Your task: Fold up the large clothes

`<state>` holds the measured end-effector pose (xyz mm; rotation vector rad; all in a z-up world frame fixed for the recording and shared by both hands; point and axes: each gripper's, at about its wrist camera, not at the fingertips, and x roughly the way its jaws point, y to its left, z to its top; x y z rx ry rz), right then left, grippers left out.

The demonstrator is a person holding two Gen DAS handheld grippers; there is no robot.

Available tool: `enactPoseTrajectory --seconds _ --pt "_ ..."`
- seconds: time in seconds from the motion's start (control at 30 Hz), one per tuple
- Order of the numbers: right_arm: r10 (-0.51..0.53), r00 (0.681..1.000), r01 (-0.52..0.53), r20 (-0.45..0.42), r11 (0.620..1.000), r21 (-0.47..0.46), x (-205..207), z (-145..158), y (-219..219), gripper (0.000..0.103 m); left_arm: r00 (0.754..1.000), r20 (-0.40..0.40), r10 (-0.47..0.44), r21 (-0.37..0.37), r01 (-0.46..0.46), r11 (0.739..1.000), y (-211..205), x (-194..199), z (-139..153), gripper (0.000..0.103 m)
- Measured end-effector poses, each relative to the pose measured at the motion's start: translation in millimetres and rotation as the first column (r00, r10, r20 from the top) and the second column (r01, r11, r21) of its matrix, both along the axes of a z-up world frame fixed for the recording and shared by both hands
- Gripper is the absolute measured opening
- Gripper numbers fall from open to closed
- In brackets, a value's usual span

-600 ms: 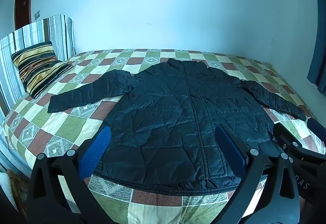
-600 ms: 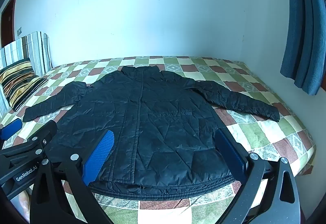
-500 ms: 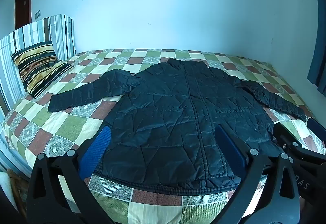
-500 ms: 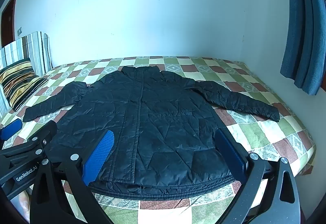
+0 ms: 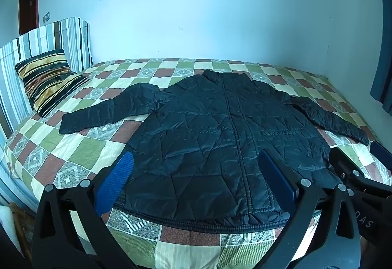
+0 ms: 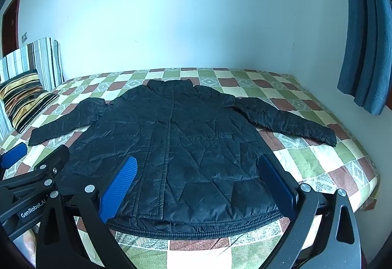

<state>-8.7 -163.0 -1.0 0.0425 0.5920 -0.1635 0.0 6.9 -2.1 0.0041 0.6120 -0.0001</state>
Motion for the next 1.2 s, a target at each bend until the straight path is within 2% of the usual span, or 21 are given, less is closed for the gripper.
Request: enactPoseTrajectory --seconds 1.2 --pt "0.001 1.000 -0.001 0.000 1.000 -0.003 -0.5 -2.5 -0.3 0.098 1.000 -0.003 0.002 0.000 -0.002 1.000 -0.1 -0.2 -0.6 0.101"
